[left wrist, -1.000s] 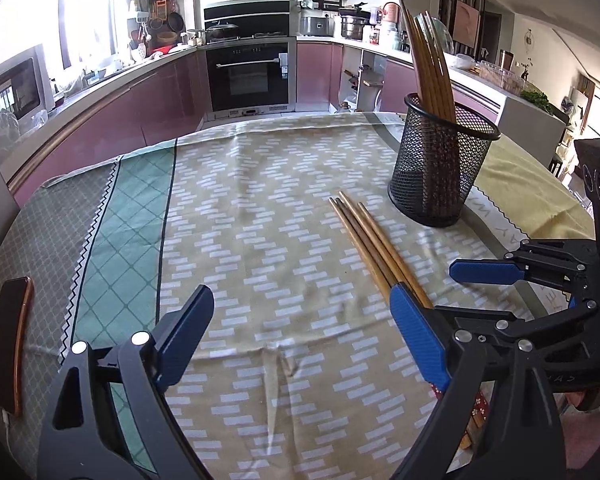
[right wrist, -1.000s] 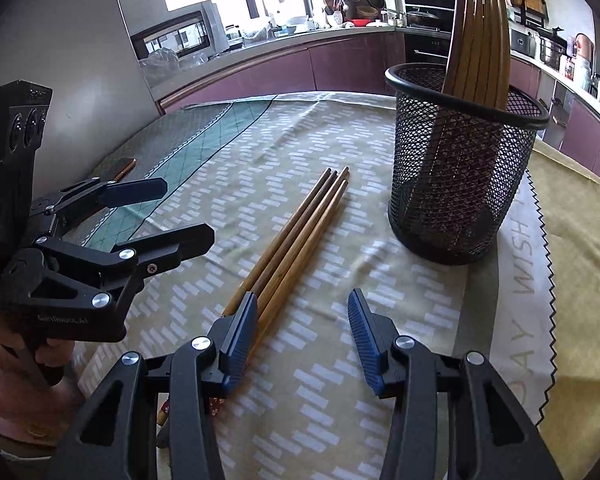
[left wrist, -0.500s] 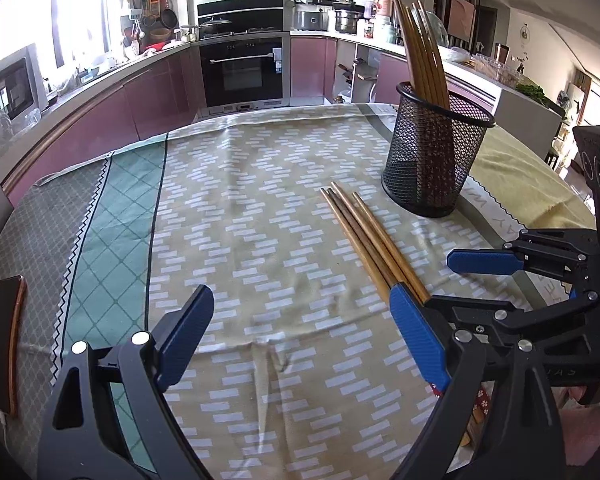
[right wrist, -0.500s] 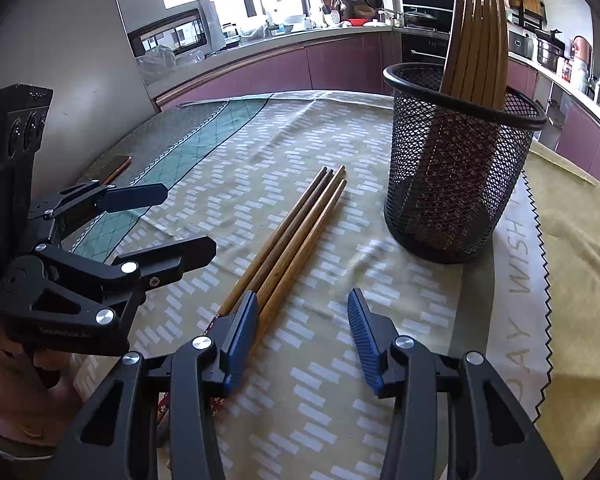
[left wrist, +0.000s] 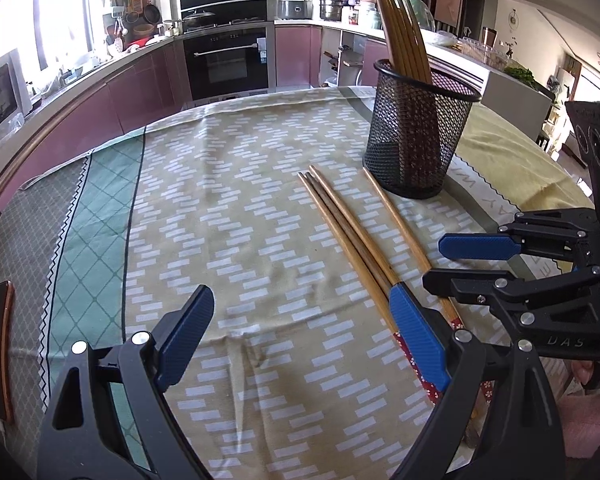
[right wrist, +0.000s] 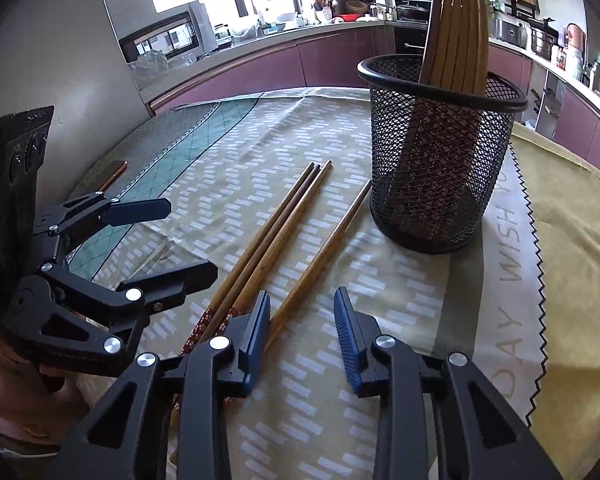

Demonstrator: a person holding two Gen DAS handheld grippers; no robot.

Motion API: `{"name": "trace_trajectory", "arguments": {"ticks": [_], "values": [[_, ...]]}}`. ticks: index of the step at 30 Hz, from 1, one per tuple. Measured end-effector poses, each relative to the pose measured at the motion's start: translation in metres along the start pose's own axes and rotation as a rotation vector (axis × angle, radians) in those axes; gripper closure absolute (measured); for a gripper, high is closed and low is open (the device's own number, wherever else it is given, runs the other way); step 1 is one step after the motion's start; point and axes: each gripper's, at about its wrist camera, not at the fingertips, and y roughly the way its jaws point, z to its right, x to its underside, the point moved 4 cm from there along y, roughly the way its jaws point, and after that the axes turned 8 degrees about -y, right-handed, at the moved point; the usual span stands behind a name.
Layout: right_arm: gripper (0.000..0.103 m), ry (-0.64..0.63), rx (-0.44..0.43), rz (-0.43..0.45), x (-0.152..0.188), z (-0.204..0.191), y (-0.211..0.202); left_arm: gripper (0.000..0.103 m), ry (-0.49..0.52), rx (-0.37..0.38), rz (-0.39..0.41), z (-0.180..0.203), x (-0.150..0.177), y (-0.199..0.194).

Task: Organize utensils
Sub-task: 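Move both open grippers back down over the remaining chopsticks on the cloth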

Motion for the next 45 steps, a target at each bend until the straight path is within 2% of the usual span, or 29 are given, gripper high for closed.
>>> {"name": "trace_trajectory", "arguments": {"ticks": [21,25,28,31,38,42,45], "values": [[0.073,0.007,-0.006,0.001,0.0,0.002,-0.001,0.018,0.004,-0.003,-0.062,0.005,-0.003,0.01],[0.073,0.007,-0.006,0.0,0.0,0.001,-0.001,0.024,0.007,0.005,-0.068,0.007,-0.004,0.011],[0.073,0.006,-0.005,-0.001,0.0,0.001,-0.001,0.025,0.017,-0.008,-0.069,0.005,-0.004,0.01],[0.073,0.002,-0.004,-0.003,-0.001,0.001,0.0,0.03,0.008,-0.039,-0.097,-0.001,-0.001,0.012],[0.073,0.007,-0.007,-0.002,-0.003,0.001,0.0,0.03,-0.031,0.042,-0.061,-0.001,-0.005,0.004],[0.073,0.008,-0.009,-0.003,-0.003,0.002,0.0,0.029,0.005,0.025,-0.076,0.006,-0.004,0.012],[0.073,0.008,-0.009,-0.003,-0.004,0.003,0.0,0.027,-0.004,0.024,-0.081,0.004,-0.005,0.012]]}}
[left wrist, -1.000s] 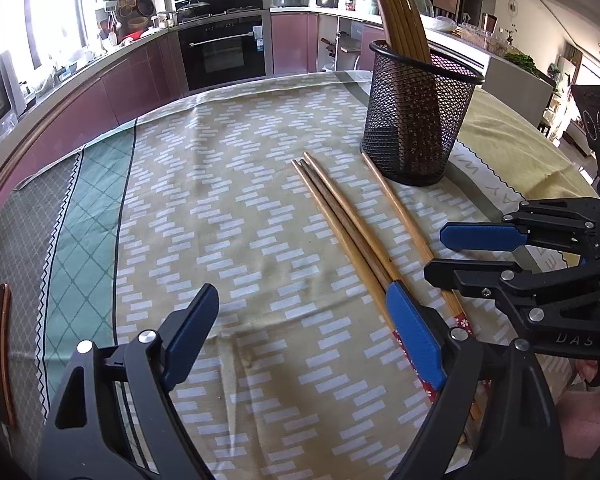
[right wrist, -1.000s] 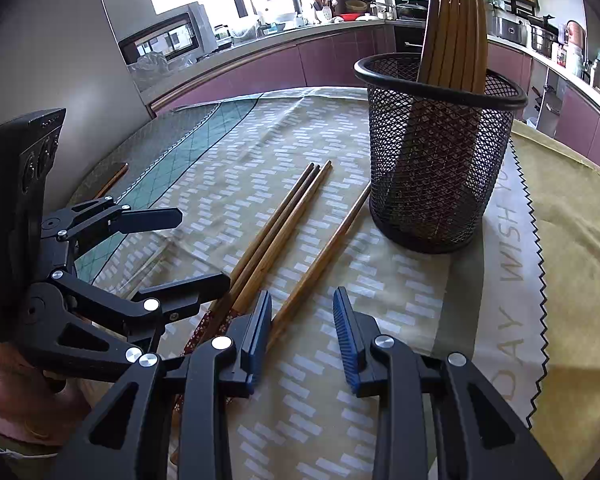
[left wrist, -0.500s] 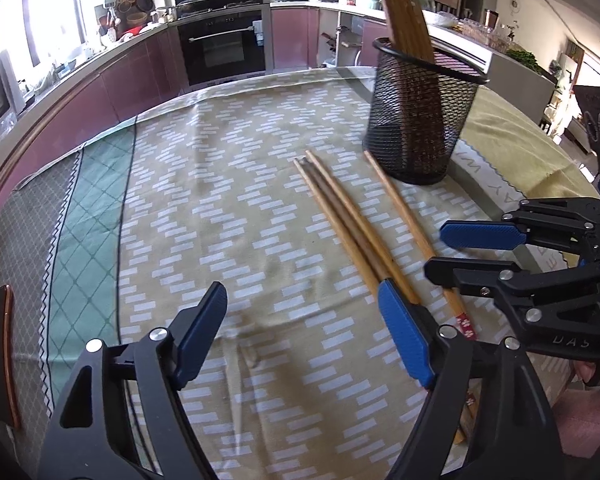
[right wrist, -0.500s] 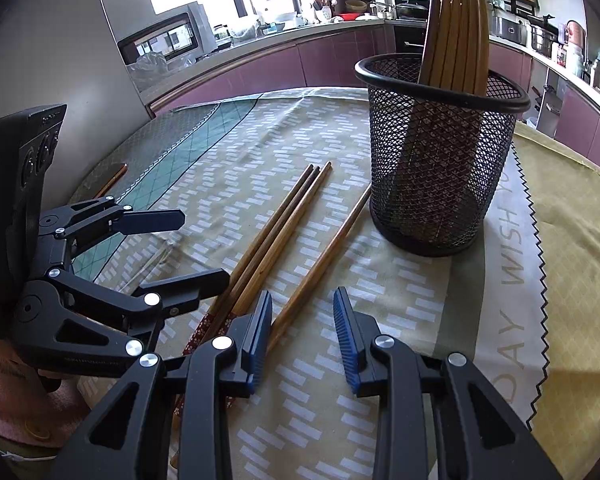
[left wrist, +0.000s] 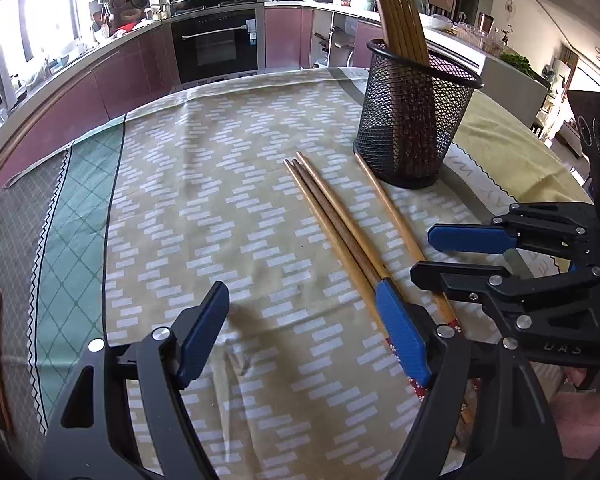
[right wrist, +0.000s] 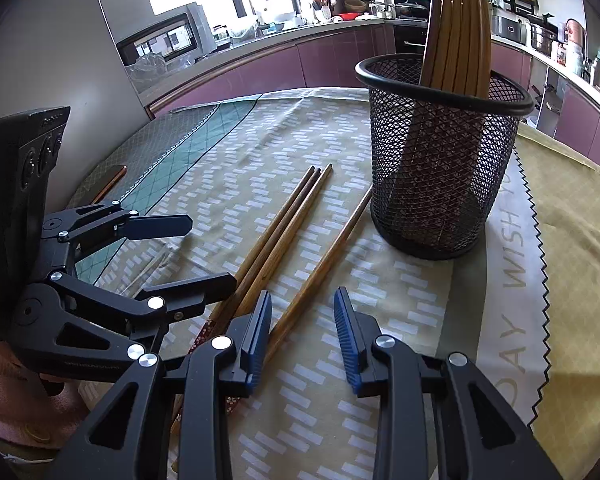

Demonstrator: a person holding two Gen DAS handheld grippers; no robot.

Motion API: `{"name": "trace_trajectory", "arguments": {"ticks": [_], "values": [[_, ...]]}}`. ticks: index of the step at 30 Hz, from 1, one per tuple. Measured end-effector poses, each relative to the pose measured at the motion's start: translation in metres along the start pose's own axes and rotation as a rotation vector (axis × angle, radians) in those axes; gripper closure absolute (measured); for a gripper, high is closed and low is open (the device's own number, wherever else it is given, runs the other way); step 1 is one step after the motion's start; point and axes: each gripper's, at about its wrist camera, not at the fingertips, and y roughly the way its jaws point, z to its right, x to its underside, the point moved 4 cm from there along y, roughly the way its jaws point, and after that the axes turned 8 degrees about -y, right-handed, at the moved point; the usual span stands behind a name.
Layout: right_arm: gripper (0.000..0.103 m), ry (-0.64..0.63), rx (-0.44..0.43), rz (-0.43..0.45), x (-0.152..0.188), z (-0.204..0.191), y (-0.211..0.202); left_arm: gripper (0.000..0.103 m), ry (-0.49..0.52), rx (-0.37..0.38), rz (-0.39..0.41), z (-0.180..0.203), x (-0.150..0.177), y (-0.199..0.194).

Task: Organize utensils
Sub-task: 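Move both open grippers back down over the remaining chopsticks on the cloth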

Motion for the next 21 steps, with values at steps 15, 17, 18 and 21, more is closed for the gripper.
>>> {"name": "trace_trajectory", "arguments": {"ticks": [15,17,18,21], "values": [[0.074,0.009,-0.005,0.005,-0.001,0.002,0.0,0.032,-0.006,0.021,-0.011,0.003,-0.002,0.002],[0.074,0.015,-0.01,0.006,-0.001,0.004,0.0,0.03,-0.021,0.028,-0.014,0.001,-0.002,0.004],[0.074,0.012,-0.008,0.006,-0.001,0.003,0.0,0.03,-0.027,0.018,-0.015,-0.001,-0.003,0.004],[0.073,0.008,-0.007,0.007,-0.001,0.002,0.001,0.034,-0.018,-0.003,-0.021,-0.004,-0.001,0.006]]}}
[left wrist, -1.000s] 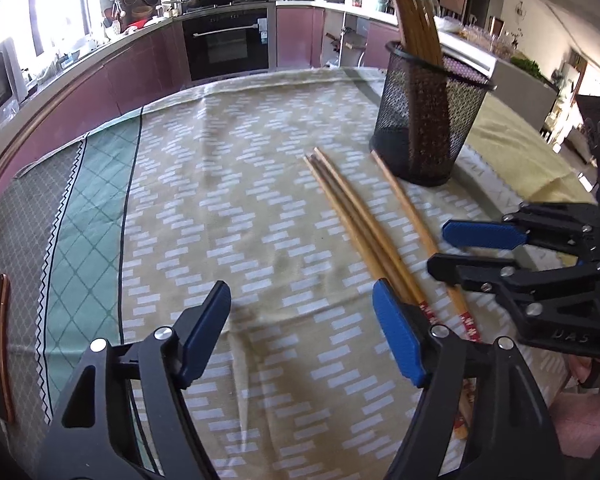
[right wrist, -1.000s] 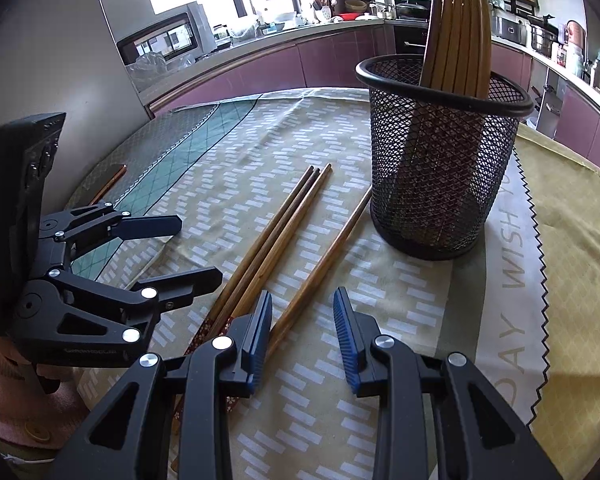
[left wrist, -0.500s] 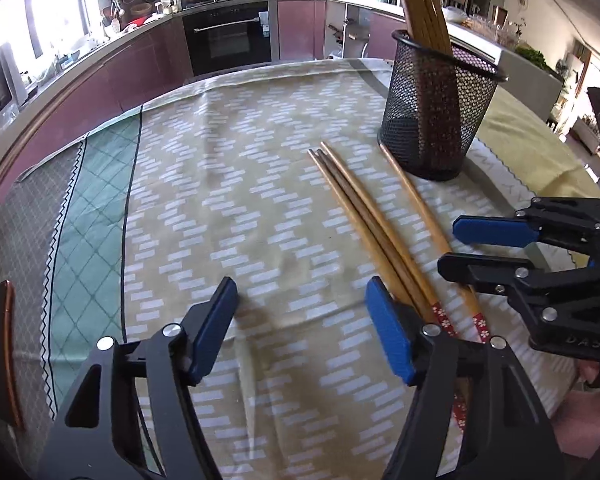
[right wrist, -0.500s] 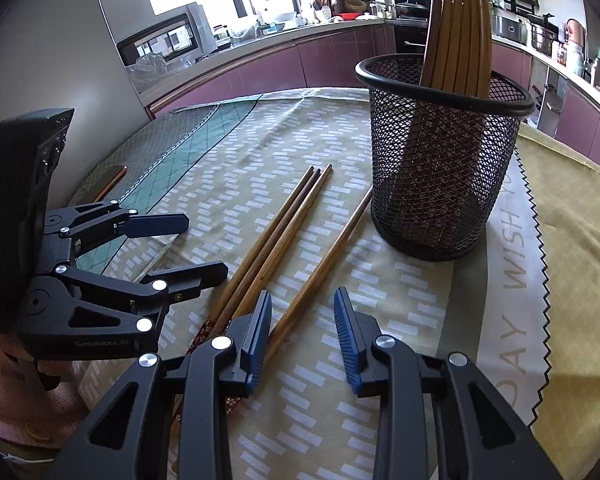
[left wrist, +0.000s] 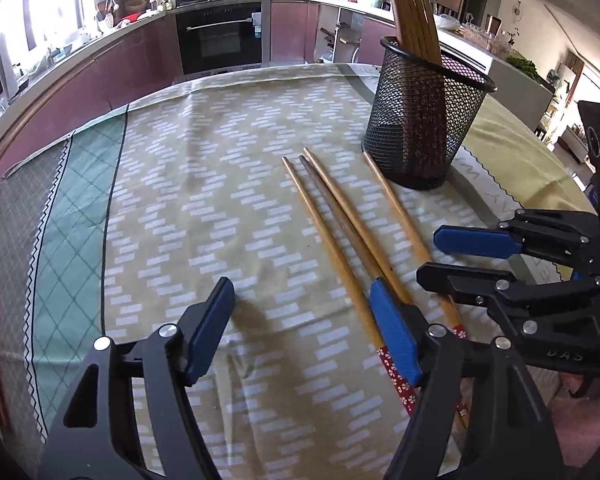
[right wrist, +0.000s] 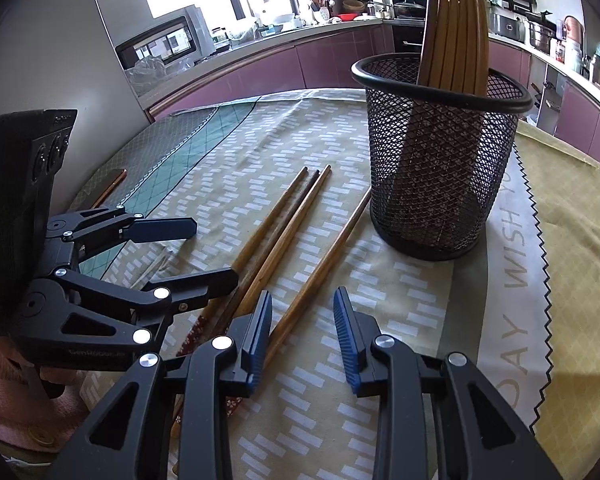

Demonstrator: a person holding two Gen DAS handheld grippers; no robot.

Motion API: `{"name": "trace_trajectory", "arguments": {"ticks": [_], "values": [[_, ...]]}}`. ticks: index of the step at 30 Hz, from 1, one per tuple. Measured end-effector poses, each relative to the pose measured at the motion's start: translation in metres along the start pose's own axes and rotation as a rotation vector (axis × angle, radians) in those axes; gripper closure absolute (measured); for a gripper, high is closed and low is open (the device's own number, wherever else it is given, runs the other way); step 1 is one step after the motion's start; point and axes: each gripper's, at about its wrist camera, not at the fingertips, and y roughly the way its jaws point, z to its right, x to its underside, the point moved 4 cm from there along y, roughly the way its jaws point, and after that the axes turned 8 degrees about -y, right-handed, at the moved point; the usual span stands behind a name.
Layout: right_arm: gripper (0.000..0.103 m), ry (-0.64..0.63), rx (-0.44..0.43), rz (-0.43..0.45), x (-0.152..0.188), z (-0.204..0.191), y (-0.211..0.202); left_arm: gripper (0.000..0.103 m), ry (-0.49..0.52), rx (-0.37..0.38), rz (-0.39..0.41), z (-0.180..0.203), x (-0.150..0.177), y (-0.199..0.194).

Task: Organize utensils
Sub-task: 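Move both open grippers back down over the remaining chopsticks on the cloth, then close the left gripper on a chopstick while the right gripper grasps another chopstick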

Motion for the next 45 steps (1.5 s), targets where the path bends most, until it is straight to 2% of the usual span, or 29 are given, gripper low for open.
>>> {"name": "trace_trajectory", "arguments": {"ticks": [7,10,12,14,15,17,20,28,33,39,42,45], "values": [[0.073,-0.003,0.013,-0.002,-0.004,-0.002,0.004,0.042,0.016,-0.025,0.003,0.003,-0.001,0.0],[0.074,-0.003,0.024,-0.004,-0.008,-0.003,0.008,0.053,0.012,-0.023,0.006,0.002,-0.004,0.002],[0.082,0.013,0.028,-0.002,-0.009,-0.001,0.009,0.063,0.006,-0.018,0.007,0.002,-0.007,0.003],[0.089,0.034,0.013,0.001,-0.01,0.002,0.01,0.078,-0.006,-0.003,0.006,0.002,-0.009,0.004],[0.091,0.047,0.003,0.003,-0.01,0.003,0.01,0.08,-0.013,0.004,0.006,0.002,-0.009,0.004],[0.093,0.064,-0.007,0.007,-0.009,0.006,0.009,0.09,-0.031,0.018,0.005,0.001,-0.009,0.004],[0.096,0.098,-0.025,0.023,-0.009,0.01,0.006,0.094,-0.059,0.035,0.008,-0.002,-0.008,0.004],[0.097,0.06,-0.074,0.079,-0.013,0.004,-0.011,0.095,-0.039,0.069,0.031,0.002,-0.003,-0.011],[0.097,0.012,-0.073,0.035,-0.014,-0.005,0.0,0.095,0.016,0.094,0.012,0.013,0.006,-0.01],[0.095,0.002,-0.046,-0.015,-0.015,-0.005,0.011,0.094,0.027,0.107,-0.008,0.013,0.007,-0.004],[0.094,0.002,-0.045,-0.028,-0.015,-0.003,0.015,0.09,0.033,0.108,-0.009,0.013,0.004,-0.001],[0.093,-0.004,-0.046,-0.029,-0.017,-0.003,0.017,0.074,0.03,0.11,-0.008,0.014,-0.002,0.003]]}}
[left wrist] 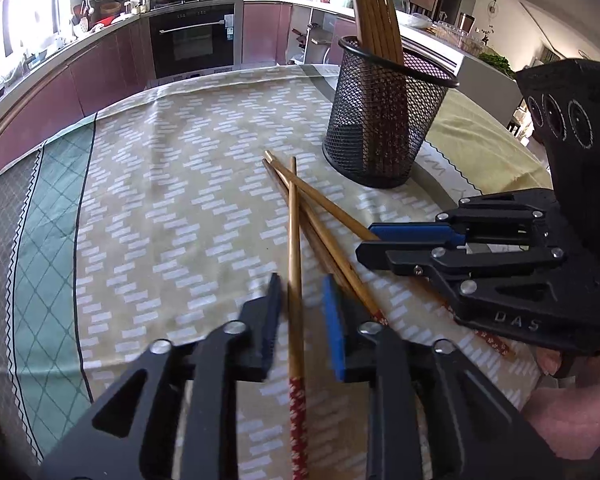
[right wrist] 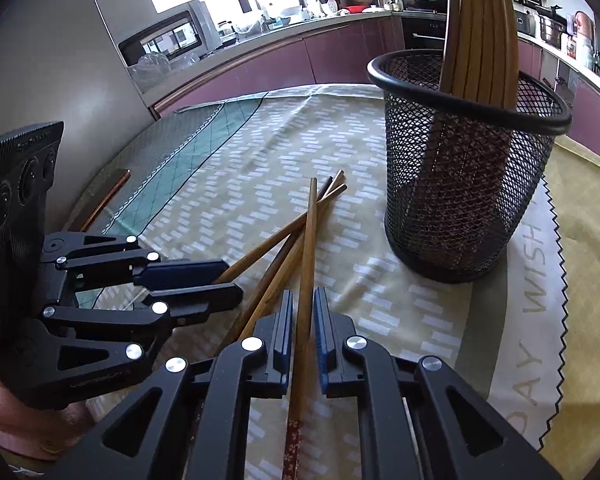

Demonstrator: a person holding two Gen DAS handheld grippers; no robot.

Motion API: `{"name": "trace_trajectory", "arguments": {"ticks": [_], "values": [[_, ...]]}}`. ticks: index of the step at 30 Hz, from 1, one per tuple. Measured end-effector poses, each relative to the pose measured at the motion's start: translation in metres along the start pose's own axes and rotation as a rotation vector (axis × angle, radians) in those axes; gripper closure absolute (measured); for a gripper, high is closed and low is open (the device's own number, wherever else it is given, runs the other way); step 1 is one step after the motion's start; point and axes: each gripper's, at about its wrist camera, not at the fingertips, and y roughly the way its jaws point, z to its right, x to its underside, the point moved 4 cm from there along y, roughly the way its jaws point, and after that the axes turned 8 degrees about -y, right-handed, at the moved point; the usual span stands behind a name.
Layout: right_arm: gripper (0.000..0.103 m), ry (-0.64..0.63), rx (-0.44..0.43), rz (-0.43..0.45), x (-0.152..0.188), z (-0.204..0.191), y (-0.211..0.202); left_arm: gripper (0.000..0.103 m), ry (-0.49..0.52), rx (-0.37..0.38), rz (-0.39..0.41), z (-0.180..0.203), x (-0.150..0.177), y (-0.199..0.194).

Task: Organize utensils
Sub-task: 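Close the left gripper on a chopstick while the right gripper grasps another chopstick, then lift the left gripper's chopstick upright over the mesh cup while the right gripper lifts its own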

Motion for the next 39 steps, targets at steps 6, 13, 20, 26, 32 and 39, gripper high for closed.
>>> {"name": "trace_trajectory", "arguments": {"ticks": [6,13,20,26,32,39], "values": [[0.097,0.006,-0.009,0.011,-0.001,0.001,-0.001,0.087,0.007,-0.007,-0.003,0.002,-0.011,0.008],[0.097,0.0,-0.012,0.094,-0.005,0.002,-0.029,0.096,-0.009,0.011,0.03,0.003,-0.015,-0.004],[0.097,0.009,-0.009,0.191,-0.014,0.009,-0.064,0.096,-0.03,0.075,0.111,0.001,-0.028,-0.044],[0.097,0.022,0.004,0.271,-0.023,0.018,-0.093,0.096,-0.032,0.143,0.182,0.005,-0.044,-0.077],[0.097,0.037,0.005,0.335,-0.029,0.025,-0.115,0.096,-0.013,0.184,0.245,0.011,-0.057,-0.107],[0.097,0.035,0.014,0.379,-0.038,0.031,-0.132,0.096,-0.014,0.216,0.296,0.011,-0.067,-0.129]]}}
